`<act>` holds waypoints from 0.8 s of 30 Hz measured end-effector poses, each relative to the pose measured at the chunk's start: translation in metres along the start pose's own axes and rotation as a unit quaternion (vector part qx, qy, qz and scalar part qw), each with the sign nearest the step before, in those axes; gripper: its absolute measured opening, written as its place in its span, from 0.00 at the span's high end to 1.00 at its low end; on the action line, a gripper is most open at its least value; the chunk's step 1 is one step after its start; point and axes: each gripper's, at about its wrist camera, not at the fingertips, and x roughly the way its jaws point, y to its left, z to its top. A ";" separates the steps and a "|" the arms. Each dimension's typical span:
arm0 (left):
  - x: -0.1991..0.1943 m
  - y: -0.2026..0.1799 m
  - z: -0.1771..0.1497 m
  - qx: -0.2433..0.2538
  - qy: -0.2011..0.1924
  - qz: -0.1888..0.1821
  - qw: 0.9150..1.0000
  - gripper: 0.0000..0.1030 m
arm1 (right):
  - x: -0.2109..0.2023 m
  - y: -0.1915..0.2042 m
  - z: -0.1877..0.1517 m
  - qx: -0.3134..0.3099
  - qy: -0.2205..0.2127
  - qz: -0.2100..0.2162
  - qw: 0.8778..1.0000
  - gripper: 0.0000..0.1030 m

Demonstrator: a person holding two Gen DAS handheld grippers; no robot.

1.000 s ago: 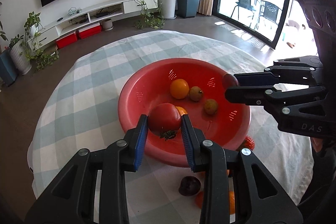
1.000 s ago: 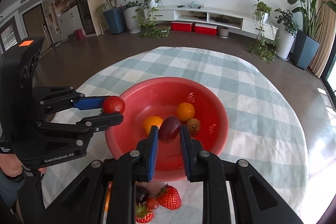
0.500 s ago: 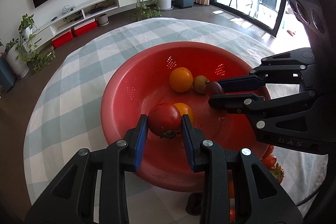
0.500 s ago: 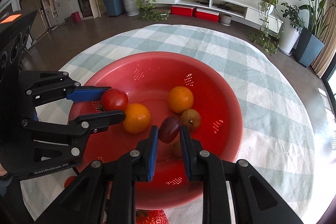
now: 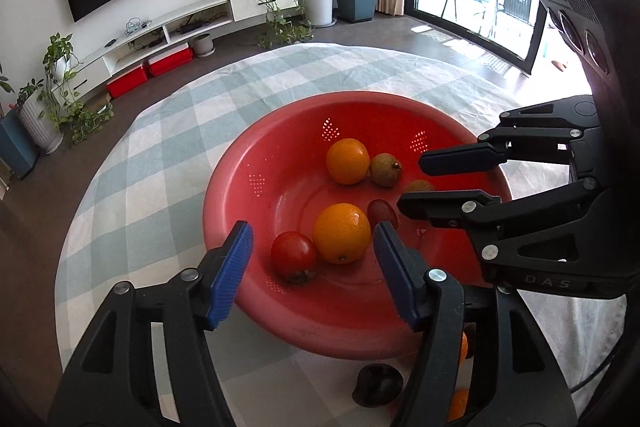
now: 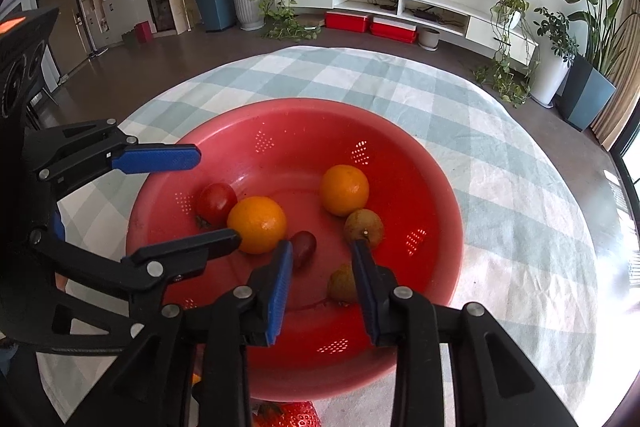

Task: Organize fruits
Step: 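Carry the tomato and grape into the red colander and open both grippers, then withdraw both grippers from the colander toward the remaining fruits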

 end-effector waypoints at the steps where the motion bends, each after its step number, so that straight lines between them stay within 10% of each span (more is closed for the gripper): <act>1: -0.006 0.000 -0.001 -0.003 -0.005 0.001 1.000 0.36 | -0.007 -0.001 0.000 0.002 -0.008 -0.002 1.000 0.63; 10: -0.077 -0.022 -0.054 -0.024 -0.041 -0.008 0.999 0.14 | -0.094 -0.013 -0.057 0.069 -0.097 0.024 0.993 0.33; 24: -0.071 -0.095 -0.123 -0.051 -0.010 0.024 0.998 0.15 | -0.110 -0.003 -0.122 0.147 -0.108 0.043 0.982 0.32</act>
